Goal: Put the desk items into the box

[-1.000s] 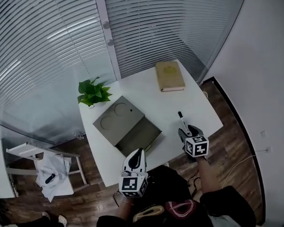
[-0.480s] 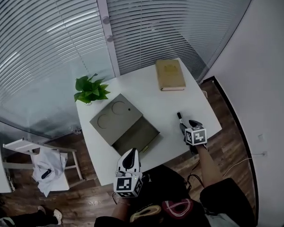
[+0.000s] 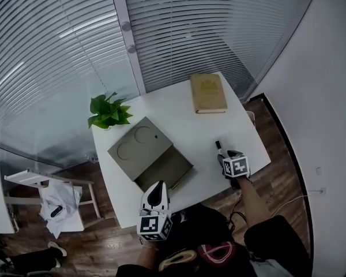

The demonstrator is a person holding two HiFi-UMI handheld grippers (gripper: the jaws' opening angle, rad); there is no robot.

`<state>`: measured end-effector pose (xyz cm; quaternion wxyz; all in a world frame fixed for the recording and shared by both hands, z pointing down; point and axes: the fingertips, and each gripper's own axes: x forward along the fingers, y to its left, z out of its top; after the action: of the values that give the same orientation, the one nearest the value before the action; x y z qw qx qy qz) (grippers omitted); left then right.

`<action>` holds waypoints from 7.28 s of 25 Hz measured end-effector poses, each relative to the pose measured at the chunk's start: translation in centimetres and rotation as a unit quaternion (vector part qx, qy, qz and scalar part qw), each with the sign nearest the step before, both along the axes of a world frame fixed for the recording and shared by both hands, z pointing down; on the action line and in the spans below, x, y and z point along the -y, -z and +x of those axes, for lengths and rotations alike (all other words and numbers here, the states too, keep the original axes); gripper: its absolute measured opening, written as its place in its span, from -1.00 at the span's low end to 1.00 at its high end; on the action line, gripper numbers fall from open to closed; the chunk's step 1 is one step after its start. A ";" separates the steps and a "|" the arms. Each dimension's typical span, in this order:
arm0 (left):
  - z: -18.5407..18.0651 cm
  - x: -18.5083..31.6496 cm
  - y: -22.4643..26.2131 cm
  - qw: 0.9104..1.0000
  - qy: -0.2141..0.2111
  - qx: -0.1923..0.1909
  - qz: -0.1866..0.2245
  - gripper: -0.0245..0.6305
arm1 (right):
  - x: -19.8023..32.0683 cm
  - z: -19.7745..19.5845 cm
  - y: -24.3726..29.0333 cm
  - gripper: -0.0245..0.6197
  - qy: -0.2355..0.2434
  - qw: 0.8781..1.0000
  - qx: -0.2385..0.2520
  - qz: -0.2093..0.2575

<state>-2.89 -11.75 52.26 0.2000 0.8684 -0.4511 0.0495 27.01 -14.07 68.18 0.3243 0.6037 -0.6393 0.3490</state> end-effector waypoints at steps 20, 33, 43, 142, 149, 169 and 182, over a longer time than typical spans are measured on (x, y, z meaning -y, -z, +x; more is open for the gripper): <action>0.1 0.3 -0.5 1.000 0.017 -0.001 -0.005 -0.86 | 0.0 -1.5 -0.2 -0.69 0.042 0.999 -0.020 -0.010; -0.6 -0.4 -1.2 0.999 0.028 -0.005 -0.018 -0.86 | 0.3 -1.1 0.4 -0.70 0.027 0.999 -0.015 -0.012; -5.0 0.5 -1.1 0.995 0.099 -0.004 -0.009 -0.86 | 2.3 -4.9 4.2 -0.70 0.104 0.994 -0.006 0.032; -17.7 -5.4 -2.5 0.942 0.333 0.022 -0.030 -0.87 | 1.2 -32.5 0.3 -0.56 0.537 0.842 -0.014 -0.042; -18.4 -6.0 -2.3 0.937 0.349 0.023 -0.029 -0.87 | 0.5 -33.0 0.6 -0.20 0.508 0.860 0.035 -0.043; -15.3 -3.6 -0.1 0.956 0.294 0.008 0.000 -0.86 | 1.1 -30.5 9.5 -0.02 0.401 0.895 0.170 0.097; -9.4 -0.6 1.3 0.979 0.203 -0.001 0.026 -0.86 | 2.9 -24.7 13.5 -0.47 0.298 0.920 0.158 0.200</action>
<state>-12.32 -11.12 50.96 0.1839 0.7638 -0.6187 -0.0048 2.26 -16.99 54.64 0.1807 0.3749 -0.8888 0.1918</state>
